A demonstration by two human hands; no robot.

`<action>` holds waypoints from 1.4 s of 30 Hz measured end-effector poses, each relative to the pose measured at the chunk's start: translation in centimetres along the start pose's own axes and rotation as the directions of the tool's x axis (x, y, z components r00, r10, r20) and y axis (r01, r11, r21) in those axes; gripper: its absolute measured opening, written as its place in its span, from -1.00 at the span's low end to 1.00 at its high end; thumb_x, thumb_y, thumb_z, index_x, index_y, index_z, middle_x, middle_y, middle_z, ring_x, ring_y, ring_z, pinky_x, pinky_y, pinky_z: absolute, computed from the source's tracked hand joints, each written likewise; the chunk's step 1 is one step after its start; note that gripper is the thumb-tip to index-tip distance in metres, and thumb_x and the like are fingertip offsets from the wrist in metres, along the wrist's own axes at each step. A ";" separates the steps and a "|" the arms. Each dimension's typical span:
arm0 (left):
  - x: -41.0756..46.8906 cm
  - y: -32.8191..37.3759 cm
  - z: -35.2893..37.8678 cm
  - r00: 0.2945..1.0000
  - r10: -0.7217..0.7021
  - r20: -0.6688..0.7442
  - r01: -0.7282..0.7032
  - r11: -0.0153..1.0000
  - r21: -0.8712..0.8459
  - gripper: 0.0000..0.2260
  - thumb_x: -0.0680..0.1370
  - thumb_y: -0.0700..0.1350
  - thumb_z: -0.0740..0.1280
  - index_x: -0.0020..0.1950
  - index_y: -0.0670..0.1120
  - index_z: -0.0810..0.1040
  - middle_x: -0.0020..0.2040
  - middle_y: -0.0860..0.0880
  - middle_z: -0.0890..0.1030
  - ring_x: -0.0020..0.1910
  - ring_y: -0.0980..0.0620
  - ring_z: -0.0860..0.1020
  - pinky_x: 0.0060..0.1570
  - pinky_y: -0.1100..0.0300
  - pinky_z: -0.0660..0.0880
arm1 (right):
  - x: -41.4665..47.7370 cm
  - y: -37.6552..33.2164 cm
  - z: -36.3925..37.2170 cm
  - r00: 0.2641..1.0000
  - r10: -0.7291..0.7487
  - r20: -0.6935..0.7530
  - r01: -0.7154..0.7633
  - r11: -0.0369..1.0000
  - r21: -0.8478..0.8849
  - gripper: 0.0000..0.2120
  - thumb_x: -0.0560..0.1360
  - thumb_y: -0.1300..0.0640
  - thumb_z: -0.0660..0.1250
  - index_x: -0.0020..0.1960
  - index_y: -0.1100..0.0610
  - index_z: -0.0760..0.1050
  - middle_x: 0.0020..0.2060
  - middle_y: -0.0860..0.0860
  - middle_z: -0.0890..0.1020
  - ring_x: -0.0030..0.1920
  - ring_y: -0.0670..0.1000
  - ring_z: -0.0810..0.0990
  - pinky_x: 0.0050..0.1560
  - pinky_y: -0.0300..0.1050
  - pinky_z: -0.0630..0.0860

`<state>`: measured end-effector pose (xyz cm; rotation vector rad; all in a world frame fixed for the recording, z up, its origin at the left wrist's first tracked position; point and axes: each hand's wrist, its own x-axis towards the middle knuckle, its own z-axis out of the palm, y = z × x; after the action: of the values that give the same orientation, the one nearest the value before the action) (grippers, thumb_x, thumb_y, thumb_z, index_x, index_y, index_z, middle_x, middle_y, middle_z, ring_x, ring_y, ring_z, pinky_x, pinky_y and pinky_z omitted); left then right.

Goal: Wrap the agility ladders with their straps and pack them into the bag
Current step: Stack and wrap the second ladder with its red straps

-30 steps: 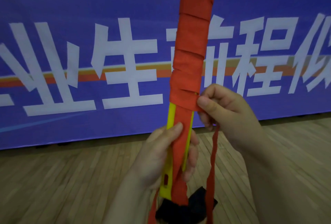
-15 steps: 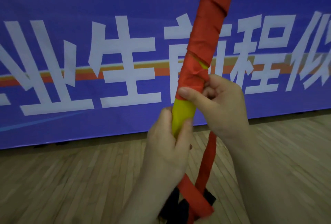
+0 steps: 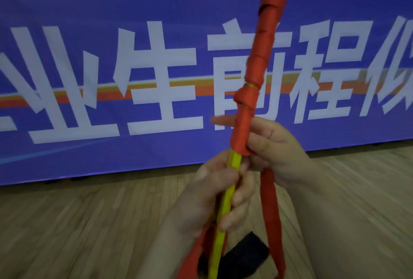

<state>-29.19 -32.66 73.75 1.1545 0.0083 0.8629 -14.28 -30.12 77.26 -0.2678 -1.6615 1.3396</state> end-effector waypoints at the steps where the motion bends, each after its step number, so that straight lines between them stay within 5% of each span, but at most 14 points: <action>1: 0.1 0.2 0.4 0.998 -0.028 -0.057 0.033 0.995 0.094 -0.65 0.38 0.01 0.48 -0.11 -0.16 0.39 -0.41 -0.06 0.46 -0.62 0.11 0.44 -0.58 0.35 0.34 | 0.1 0.0 0.0 0.999 -0.028 -0.023 0.028 1.000 -0.002 -0.69 0.36 -0.08 0.42 0.05 0.02 0.63 -0.45 -0.07 0.59 -0.50 -0.18 0.51 -0.45 -0.41 0.41; 4: 0.4 0.7 0.8 0.884 0.162 -0.439 0.163 0.773 0.613 -0.75 0.44 0.05 0.42 -0.16 -0.12 0.49 -0.34 -0.11 0.56 -0.48 0.00 0.54 -0.52 0.20 0.46 | 0.2 -0.2 0.2 0.928 -0.227 -0.297 0.111 0.926 -0.360 -0.79 0.30 -0.11 0.50 -0.13 -0.04 0.65 -0.47 0.12 0.52 -0.45 0.01 0.42 -0.37 -0.28 0.35; 6: 0.5 0.4 0.5 0.783 0.423 -0.456 0.187 0.539 0.821 -0.85 0.54 0.02 0.31 -0.11 -0.05 0.49 -0.28 -0.08 0.62 -0.39 0.04 0.59 -0.42 0.19 0.51 | 0.5 -0.4 0.4 0.840 -0.404 -0.363 0.078 0.751 -0.656 -0.90 0.38 -0.01 0.47 -0.24 -0.04 0.58 -0.56 -0.06 0.41 -0.48 -0.13 0.34 -0.40 -0.37 0.32; 7: 0.7 -0.1 0.5 0.744 0.495 -0.448 0.171 0.507 0.845 -0.86 0.56 0.00 0.27 -0.10 -0.05 0.47 -0.28 -0.07 0.62 -0.40 0.04 0.59 -0.41 0.18 0.50 | 0.7 -0.4 0.5 0.822 -0.442 -0.360 0.050 0.685 -0.727 -0.88 0.40 0.01 0.45 -0.27 -0.06 0.53 -0.58 -0.07 0.37 -0.52 -0.16 0.30 -0.45 -0.38 0.30; 12: 1.1 -0.3 0.7 0.626 0.497 -0.601 0.055 0.741 0.670 -0.82 0.59 -0.08 0.21 -0.16 -0.14 0.43 -0.46 -0.06 0.55 -0.54 0.01 0.48 -0.54 0.20 0.42 | 0.1 -0.7 0.8 0.896 -0.221 -0.386 -0.031 0.834 -0.551 -0.83 0.40 0.02 0.31 -0.18 0.13 0.46 -0.48 0.05 0.61 -0.51 -0.05 0.55 -0.48 -0.22 0.46; 19: 0.7 -0.5 0.1 0.733 0.233 -0.640 0.046 0.921 0.387 -0.70 0.49 0.07 0.33 -0.31 -0.09 0.39 -0.56 -0.07 0.40 -0.67 0.03 0.33 -0.62 0.33 0.27 | 0.0 0.3 -0.5 0.965 -0.016 -0.262 -0.087 0.922 -0.377 -0.84 0.42 0.08 0.39 -0.33 -0.01 0.50 -0.54 -0.01 0.53 -0.52 -0.12 0.45 -0.45 -0.29 0.38; 22: 0.4 -0.4 -0.8 0.929 0.054 -0.365 0.037 0.971 0.238 -0.64 0.35 0.17 0.39 -0.36 -0.08 0.39 -0.59 -0.05 0.37 -0.74 0.09 0.30 -0.66 0.40 0.23 | 0.5 0.5 -0.9 0.989 0.020 -0.147 -0.051 0.975 -0.215 -0.76 0.31 -0.04 0.51 -0.08 0.02 0.59 -0.54 0.00 0.40 -0.56 -0.17 0.30 -0.49 -0.36 0.29; 25: 0.0 0.0 -0.3 0.976 -0.057 -0.209 0.101 0.974 0.204 -0.55 0.30 0.28 0.41 -0.30 -0.11 0.44 -0.50 -0.07 0.43 -0.69 0.10 0.35 -0.64 0.38 0.27 | 0.1 -0.3 -0.5 0.999 0.006 0.032 -0.003 0.995 -0.097 -0.65 0.35 -0.03 0.44 0.08 0.11 0.59 -0.43 -0.12 0.58 -0.47 -0.22 0.49 -0.40 -0.40 0.44; 28: -0.2 0.5 0.2 0.863 0.229 -0.449 0.131 0.758 0.639 -0.56 0.28 0.35 0.27 -0.25 -0.04 0.49 -0.41 -0.10 0.52 -0.52 0.00 0.51 -0.53 0.21 0.41 | -0.1 -1.2 0.4 0.964 -0.163 -0.209 0.089 0.942 -0.324 -0.87 0.31 0.08 0.51 -0.16 0.04 0.64 -0.44 -0.08 0.63 -0.46 -0.15 0.54 -0.39 -0.32 0.49; 30: 0.0 0.3 0.0 0.776 0.465 -0.427 0.210 0.448 0.869 -0.57 0.30 0.38 0.21 -0.19 0.02 0.43 -0.34 -0.07 0.55 -0.41 0.01 0.54 -0.44 0.08 0.47 | 0.1 -1.2 0.9 0.886 -0.289 -0.362 0.043 0.830 -0.557 -0.91 0.36 0.07 0.47 -0.14 0.03 0.63 -0.45 0.02 0.62 -0.44 0.05 0.55 -0.38 -0.13 0.53; 32: 0.4 -0.6 -0.2 0.726 0.562 -0.397 0.249 0.323 0.913 -0.60 0.35 0.38 0.17 -0.17 0.05 0.39 -0.31 -0.01 0.54 -0.36 0.03 0.54 -0.34 -0.05 0.53 | 0.4 -1.3 1.5 0.858 -0.330 -0.393 -0.011 0.753 -0.658 -0.84 0.35 -0.03 0.45 -0.16 0.04 0.60 -0.51 -0.05 0.56 -0.48 0.00 0.48 -0.42 -0.18 0.46; 35: 1.2 -1.1 0.0 0.637 0.625 -0.452 0.194 0.436 0.878 -0.58 0.43 0.34 0.25 -0.18 -0.02 0.42 -0.33 0.08 0.53 -0.40 0.11 0.52 -0.33 -0.11 0.55 | 0.2 -1.3 1.4 0.872 -0.289 -0.395 -0.054 0.745 -0.665 -0.84 0.42 -0.02 0.35 -0.16 0.08 0.51 -0.54 -0.02 0.54 -0.51 -0.08 0.48 -0.42 -0.23 0.42; 38: 1.5 -0.3 0.0 0.578 0.607 -0.546 0.118 0.600 0.792 -0.56 0.35 0.26 0.24 -0.21 -0.14 0.42 -0.42 0.03 0.46 -0.48 0.13 0.48 -0.49 0.17 0.52 | -0.6 -1.2 0.9 0.890 -0.211 -0.404 -0.092 0.785 -0.612 -0.90 0.53 0.17 0.28 -0.17 0.12 0.46 -0.43 0.05 0.65 -0.43 -0.02 0.61 -0.38 -0.18 0.52; 42: 1.3 -0.6 -0.1 0.657 0.446 -0.608 0.023 0.794 0.607 -0.62 0.34 0.24 0.43 -0.36 -0.04 0.45 -0.49 -0.05 0.35 -0.57 0.06 0.34 -0.58 0.28 0.33 | -0.4 -0.7 1.0 0.931 -0.071 -0.357 -0.133 0.848 -0.514 -0.86 0.54 0.19 0.26 -0.19 0.16 0.49 -0.46 0.02 0.59 -0.42 -0.05 0.56 -0.37 -0.20 0.49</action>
<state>-27.99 -31.90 73.75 1.2962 0.8760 1.5899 -14.59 -31.31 77.74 -0.8255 -1.6740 0.7561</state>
